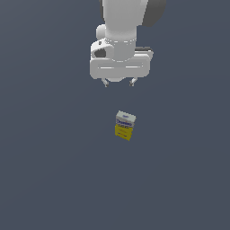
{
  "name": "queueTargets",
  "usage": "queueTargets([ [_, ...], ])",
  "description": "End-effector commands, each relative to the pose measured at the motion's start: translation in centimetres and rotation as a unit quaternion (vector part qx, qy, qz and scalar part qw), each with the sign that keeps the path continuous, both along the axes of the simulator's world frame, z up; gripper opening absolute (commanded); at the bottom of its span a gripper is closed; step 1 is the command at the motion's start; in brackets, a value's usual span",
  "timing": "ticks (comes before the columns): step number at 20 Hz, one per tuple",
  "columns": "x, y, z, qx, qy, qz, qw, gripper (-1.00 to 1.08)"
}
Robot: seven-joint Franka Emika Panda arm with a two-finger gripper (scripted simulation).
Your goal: Pick up the object and move it to a goal position.
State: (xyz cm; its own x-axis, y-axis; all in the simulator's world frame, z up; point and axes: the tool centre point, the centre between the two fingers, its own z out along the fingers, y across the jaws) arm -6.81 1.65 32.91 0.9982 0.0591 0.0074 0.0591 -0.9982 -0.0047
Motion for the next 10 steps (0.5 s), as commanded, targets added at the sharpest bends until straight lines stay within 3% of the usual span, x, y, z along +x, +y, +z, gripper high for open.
queueTargets([
  [1, 0.0, 0.0, 0.0, 0.000, 0.000, 0.000, 1.0000, 1.00],
  [10, 0.1, 1.5, 0.1, 0.014, 0.005, -0.007, 0.9999, 1.00],
])
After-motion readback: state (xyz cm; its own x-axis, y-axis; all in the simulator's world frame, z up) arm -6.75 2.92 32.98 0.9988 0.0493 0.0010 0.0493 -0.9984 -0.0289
